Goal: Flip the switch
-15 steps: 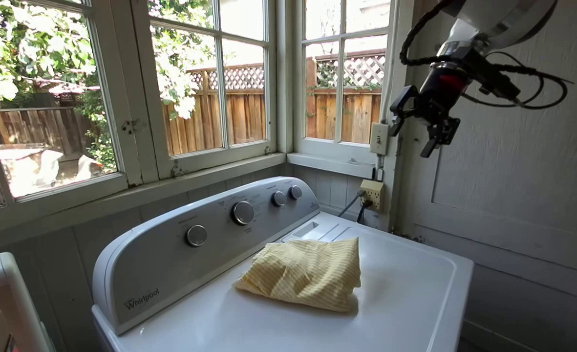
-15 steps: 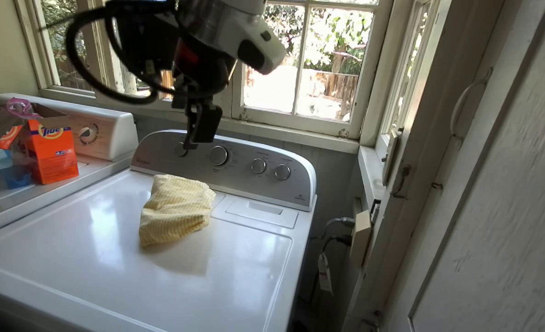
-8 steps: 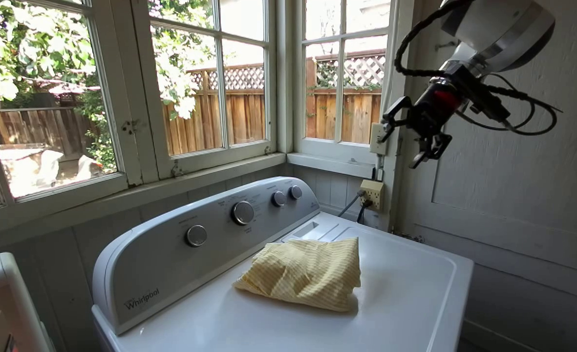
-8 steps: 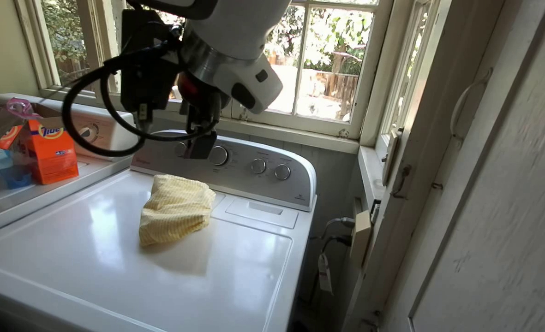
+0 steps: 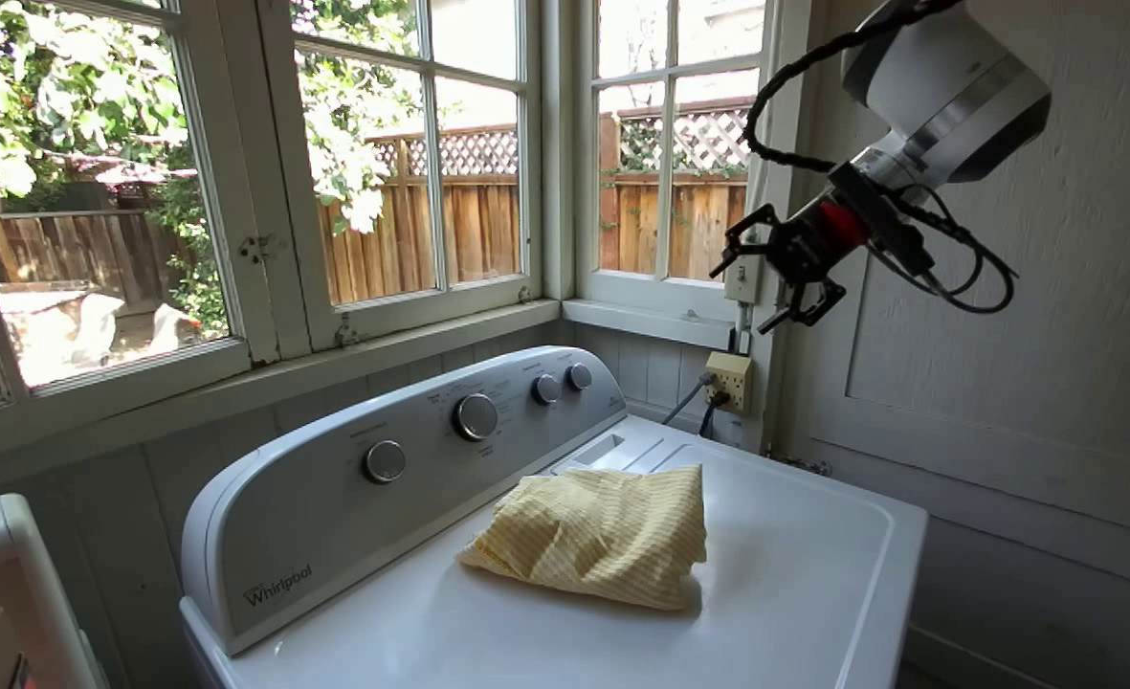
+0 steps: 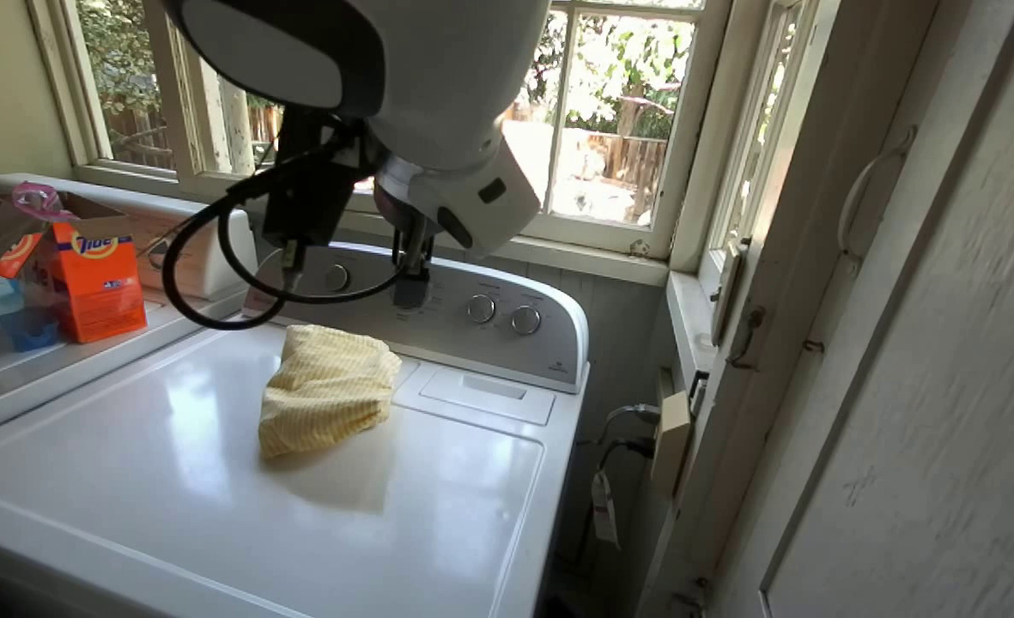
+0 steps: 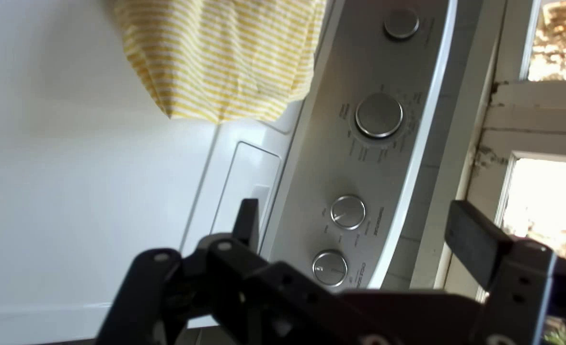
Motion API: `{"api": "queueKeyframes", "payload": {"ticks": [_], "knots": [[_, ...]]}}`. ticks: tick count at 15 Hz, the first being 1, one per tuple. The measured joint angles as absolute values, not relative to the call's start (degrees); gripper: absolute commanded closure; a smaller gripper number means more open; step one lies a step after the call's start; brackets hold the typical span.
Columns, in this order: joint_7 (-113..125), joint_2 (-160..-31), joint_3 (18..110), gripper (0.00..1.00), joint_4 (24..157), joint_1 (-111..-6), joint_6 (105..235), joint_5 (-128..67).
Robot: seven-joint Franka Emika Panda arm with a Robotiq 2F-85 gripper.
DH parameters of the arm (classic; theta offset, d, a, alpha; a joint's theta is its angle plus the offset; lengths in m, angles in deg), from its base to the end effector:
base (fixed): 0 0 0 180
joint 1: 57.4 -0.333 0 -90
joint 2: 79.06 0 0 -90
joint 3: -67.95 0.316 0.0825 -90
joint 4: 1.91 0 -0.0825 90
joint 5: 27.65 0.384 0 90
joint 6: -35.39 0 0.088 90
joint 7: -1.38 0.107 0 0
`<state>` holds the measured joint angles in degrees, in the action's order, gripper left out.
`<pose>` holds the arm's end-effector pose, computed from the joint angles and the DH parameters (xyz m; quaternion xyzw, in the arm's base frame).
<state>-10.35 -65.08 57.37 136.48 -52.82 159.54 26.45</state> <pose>0.4558 -0.0919 0.4161 -0.8747 0.2807 -0.0816 0.3865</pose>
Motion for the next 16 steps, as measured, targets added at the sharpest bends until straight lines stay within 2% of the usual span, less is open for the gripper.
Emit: {"api": "queueKeyframes", "payload": {"ticks": [6,11,16], "knots": [[-11.42,-69.15,58.21,0.00,136.36,-52.81,168.66,46.61],[-13.85,-69.70,57.53,0.00,135.35,-50.26,170.88,61.56],[-14.27,-69.69,58.08,0.00,135.15,-49.75,170.89,62.02]]}}
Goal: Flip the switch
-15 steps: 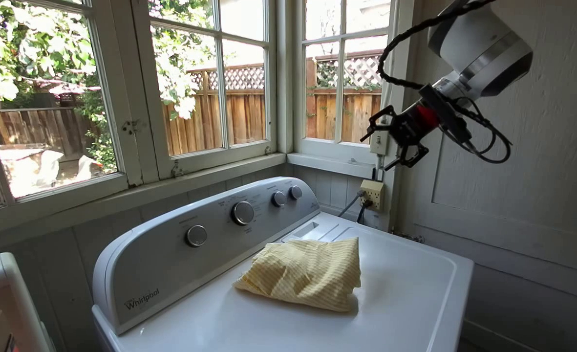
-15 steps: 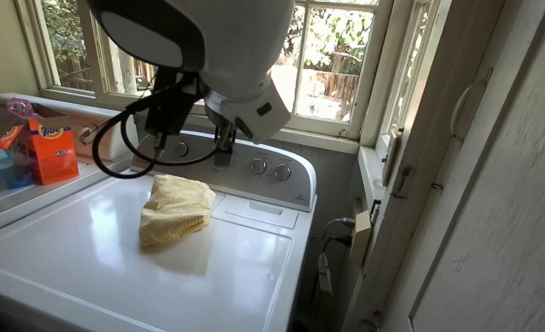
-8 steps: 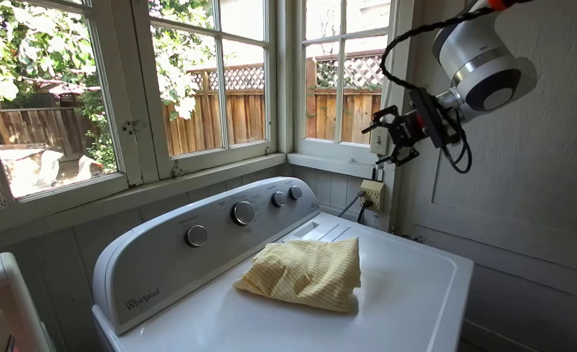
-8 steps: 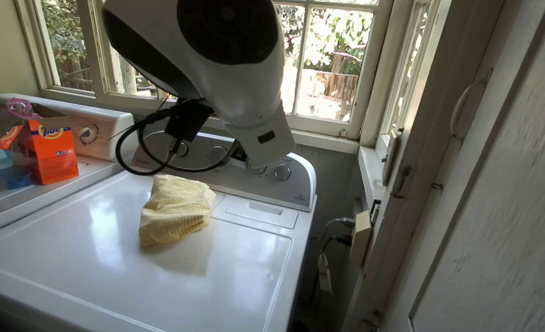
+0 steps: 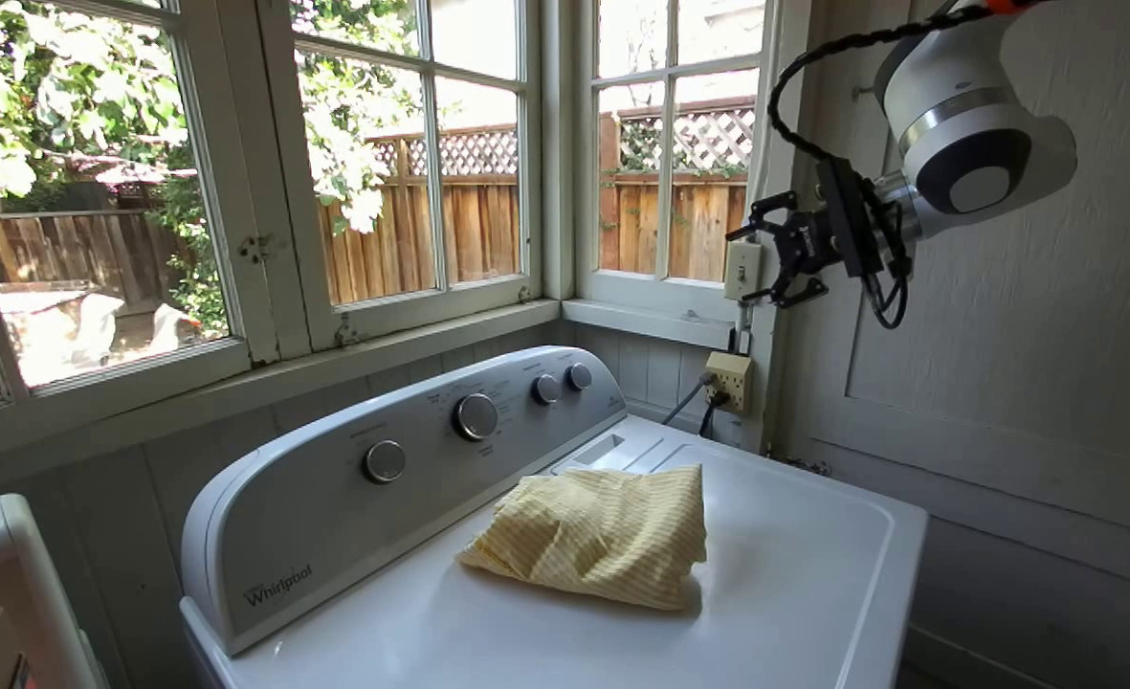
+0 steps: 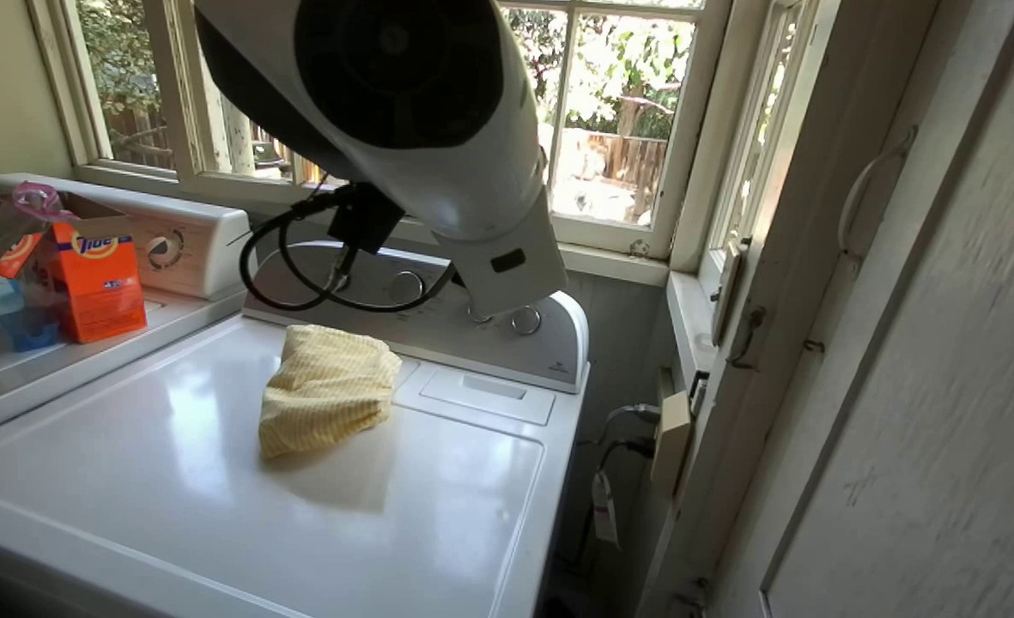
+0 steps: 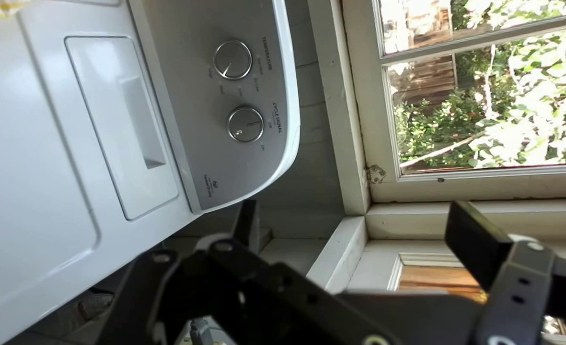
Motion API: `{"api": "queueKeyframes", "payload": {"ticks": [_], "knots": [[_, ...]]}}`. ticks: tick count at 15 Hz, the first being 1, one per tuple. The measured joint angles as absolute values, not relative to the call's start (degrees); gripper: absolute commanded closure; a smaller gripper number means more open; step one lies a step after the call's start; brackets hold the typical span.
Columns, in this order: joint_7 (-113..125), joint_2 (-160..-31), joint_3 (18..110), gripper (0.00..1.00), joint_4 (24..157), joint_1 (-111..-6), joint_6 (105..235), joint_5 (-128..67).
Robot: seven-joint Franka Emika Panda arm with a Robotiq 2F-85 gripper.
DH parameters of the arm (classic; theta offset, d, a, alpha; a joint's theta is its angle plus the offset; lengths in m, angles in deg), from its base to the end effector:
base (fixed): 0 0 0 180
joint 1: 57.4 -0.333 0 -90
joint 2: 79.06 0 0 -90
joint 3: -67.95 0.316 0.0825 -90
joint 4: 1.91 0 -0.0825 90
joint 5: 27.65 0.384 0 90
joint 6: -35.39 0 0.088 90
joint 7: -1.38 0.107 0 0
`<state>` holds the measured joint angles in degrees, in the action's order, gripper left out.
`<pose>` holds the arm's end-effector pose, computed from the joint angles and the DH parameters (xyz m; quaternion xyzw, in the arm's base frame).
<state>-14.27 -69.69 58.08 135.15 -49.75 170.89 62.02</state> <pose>0.4741 -0.1377 0.4034 -0.6929 0.4799 -0.1918 0.5028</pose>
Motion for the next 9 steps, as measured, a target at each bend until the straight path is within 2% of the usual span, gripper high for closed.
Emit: {"api": "queueKeyframes", "payload": {"ticks": [3,9], "knots": [[-18.88,-69.88,58.49,0.00,134.63,-49.75,172.77,66.54],[-40.97,-73.01,58.77,0.00,130.90,-48.57,174.78,92.82]]}}
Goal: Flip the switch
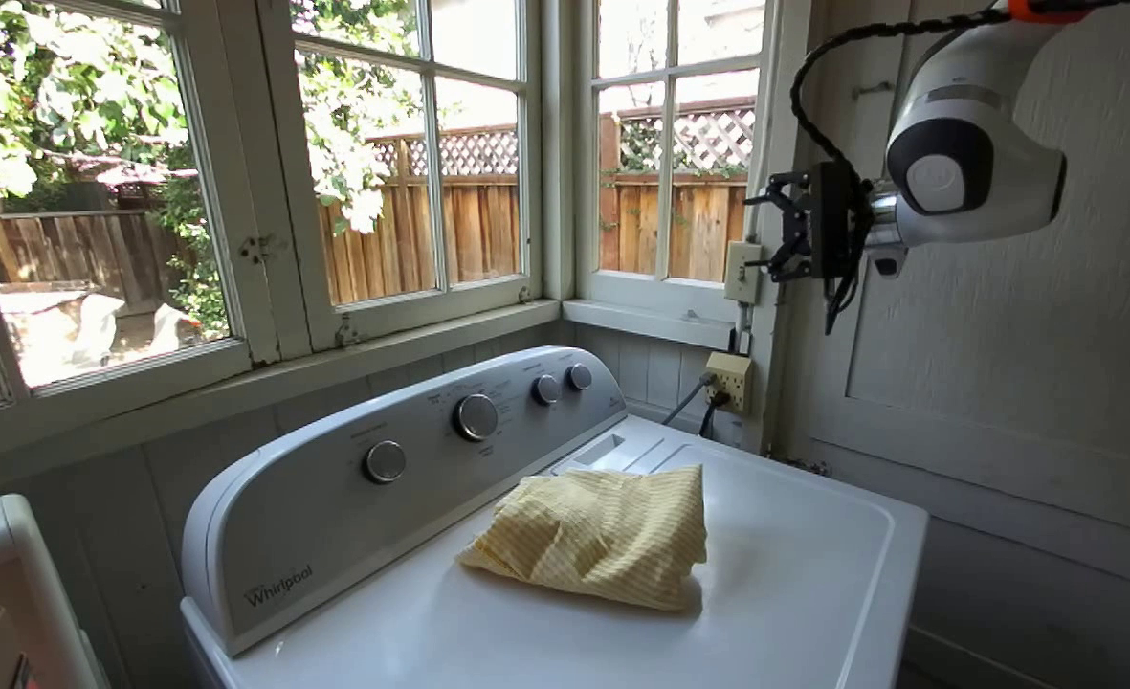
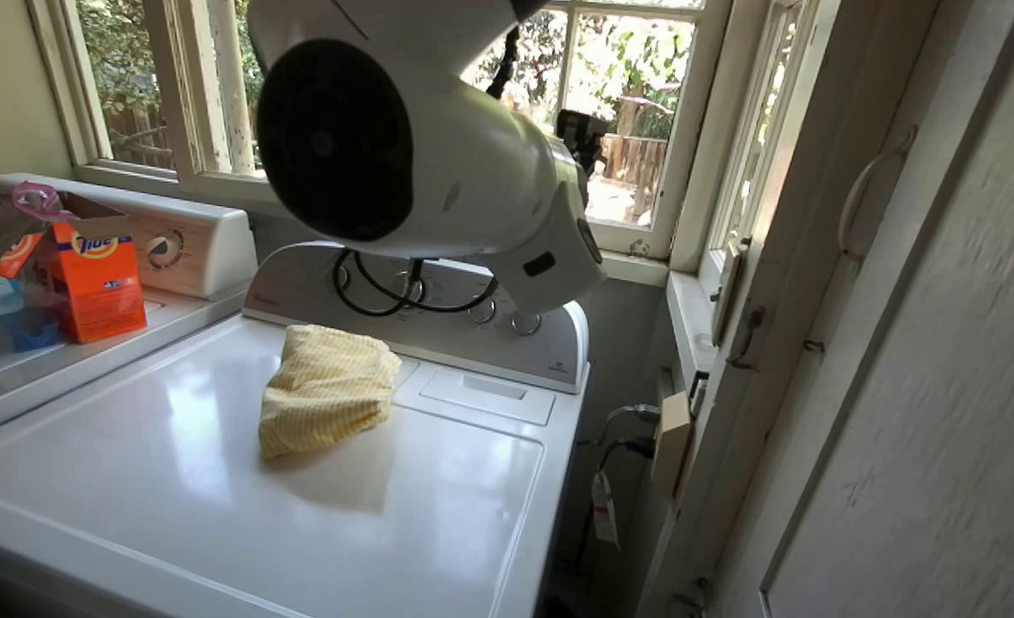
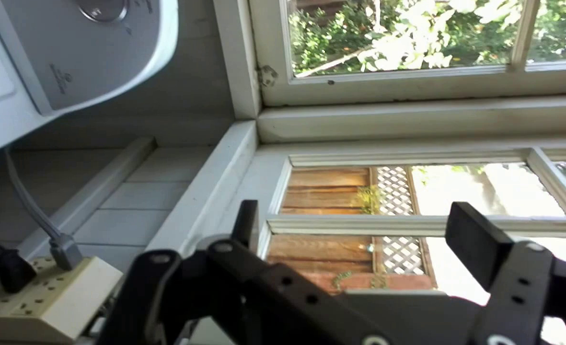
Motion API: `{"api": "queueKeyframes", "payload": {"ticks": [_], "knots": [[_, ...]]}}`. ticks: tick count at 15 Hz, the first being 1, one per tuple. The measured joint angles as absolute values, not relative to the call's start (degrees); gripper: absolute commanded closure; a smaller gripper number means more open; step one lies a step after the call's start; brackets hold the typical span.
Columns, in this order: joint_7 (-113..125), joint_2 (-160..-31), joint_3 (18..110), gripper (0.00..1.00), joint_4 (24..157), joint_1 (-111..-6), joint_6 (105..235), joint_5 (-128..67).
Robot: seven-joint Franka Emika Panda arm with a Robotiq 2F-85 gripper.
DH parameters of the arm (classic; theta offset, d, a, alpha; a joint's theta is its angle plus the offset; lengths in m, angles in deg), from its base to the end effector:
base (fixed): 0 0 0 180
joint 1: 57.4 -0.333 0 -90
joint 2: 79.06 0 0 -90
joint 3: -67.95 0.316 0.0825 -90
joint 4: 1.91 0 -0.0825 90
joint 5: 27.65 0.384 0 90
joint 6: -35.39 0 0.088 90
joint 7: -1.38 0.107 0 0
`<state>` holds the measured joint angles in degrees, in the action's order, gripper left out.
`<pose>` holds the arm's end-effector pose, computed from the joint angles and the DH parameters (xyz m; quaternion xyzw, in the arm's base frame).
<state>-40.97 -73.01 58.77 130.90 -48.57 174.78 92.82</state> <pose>0.4928 -0.1585 0.4098 -0.6025 0.4772 -0.3630 0.5267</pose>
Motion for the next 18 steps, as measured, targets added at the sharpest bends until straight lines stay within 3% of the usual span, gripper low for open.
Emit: {"api": "queueKeyframes", "payload": {"ticks": [4,18], "knots": [[-54.68,-77.48,58.71,0.00,130.19,-47.68,169.68,105.48],[-62.24,-84.81,58.88,0.00,128.62,-47.96,163.81,113.95]]}}
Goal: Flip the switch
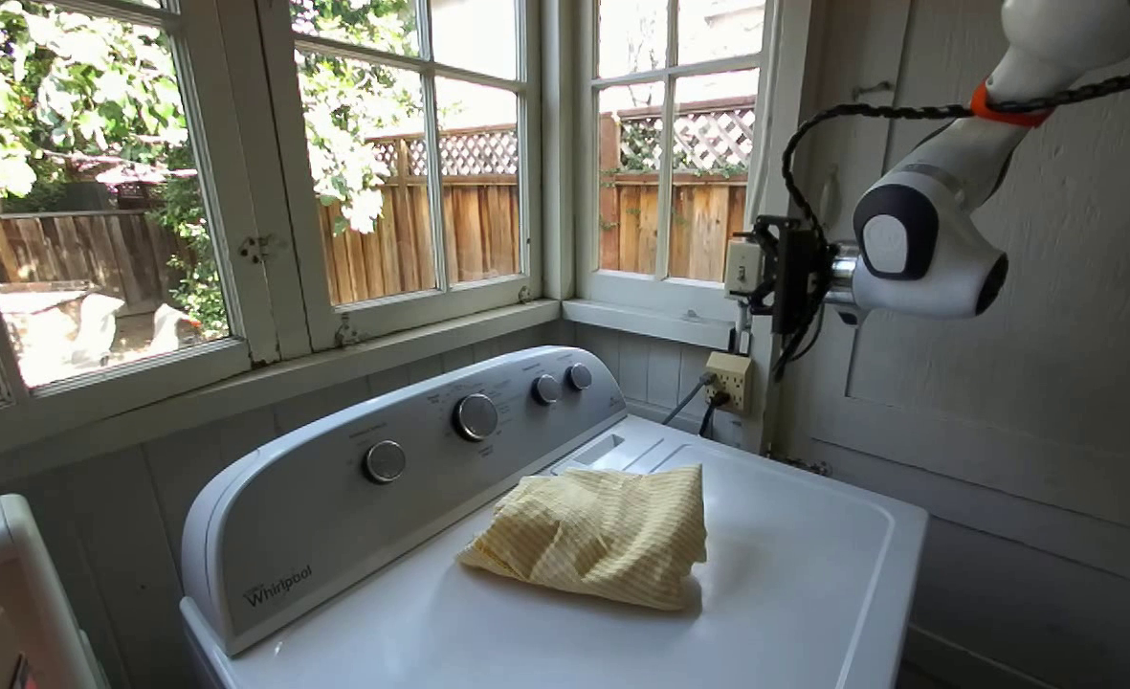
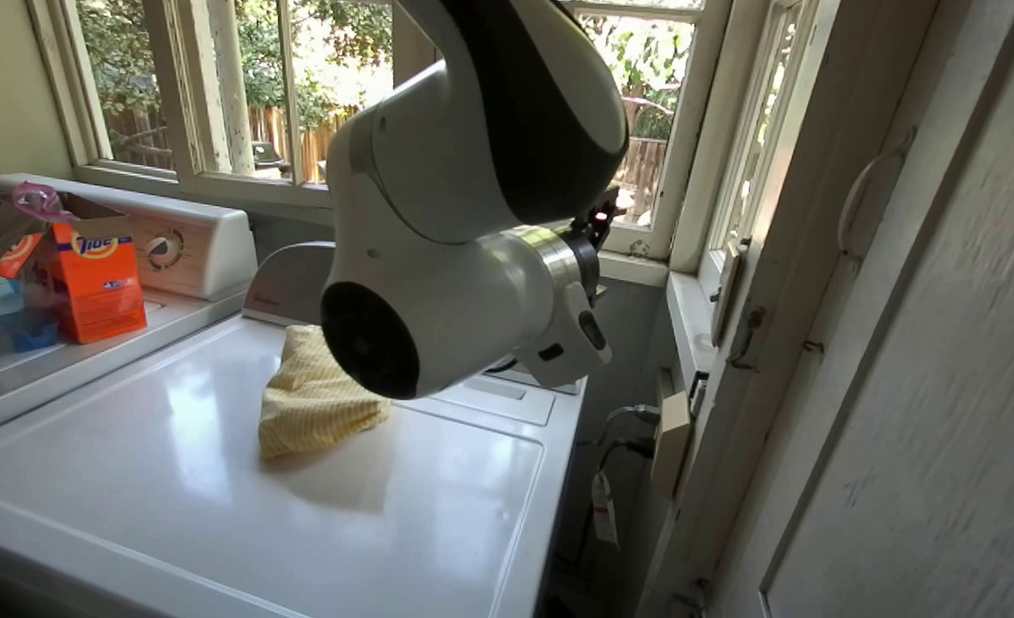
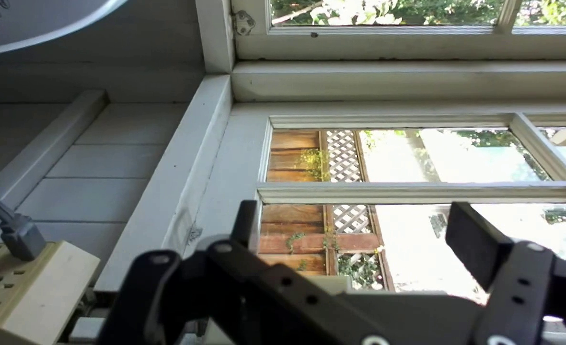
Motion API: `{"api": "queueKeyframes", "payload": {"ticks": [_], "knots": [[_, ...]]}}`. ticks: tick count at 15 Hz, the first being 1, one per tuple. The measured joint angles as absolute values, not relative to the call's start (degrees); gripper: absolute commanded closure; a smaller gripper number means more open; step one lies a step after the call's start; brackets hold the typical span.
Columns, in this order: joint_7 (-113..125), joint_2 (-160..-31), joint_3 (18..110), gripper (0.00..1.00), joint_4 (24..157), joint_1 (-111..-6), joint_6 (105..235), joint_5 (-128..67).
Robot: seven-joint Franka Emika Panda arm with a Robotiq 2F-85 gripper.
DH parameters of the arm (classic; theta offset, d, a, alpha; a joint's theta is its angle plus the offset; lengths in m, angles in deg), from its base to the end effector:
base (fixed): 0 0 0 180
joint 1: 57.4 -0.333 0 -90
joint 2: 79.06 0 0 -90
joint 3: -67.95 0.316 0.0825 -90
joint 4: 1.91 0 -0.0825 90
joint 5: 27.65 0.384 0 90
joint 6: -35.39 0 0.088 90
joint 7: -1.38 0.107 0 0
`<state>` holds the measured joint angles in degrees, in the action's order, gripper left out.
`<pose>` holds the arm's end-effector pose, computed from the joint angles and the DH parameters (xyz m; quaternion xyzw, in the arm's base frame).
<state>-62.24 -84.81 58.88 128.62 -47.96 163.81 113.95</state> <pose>0.5264 -0.1566 0.3369 -0.5522 0.4591 -0.4438 0.5361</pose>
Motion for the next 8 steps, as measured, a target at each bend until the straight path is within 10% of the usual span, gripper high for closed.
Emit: {"api": "queueKeyframes", "payload": {"ticks": [8], "knots": [[-65.68,-88.40,54.68,0.00,126.20,-46.31,158.68,116.11]]}}
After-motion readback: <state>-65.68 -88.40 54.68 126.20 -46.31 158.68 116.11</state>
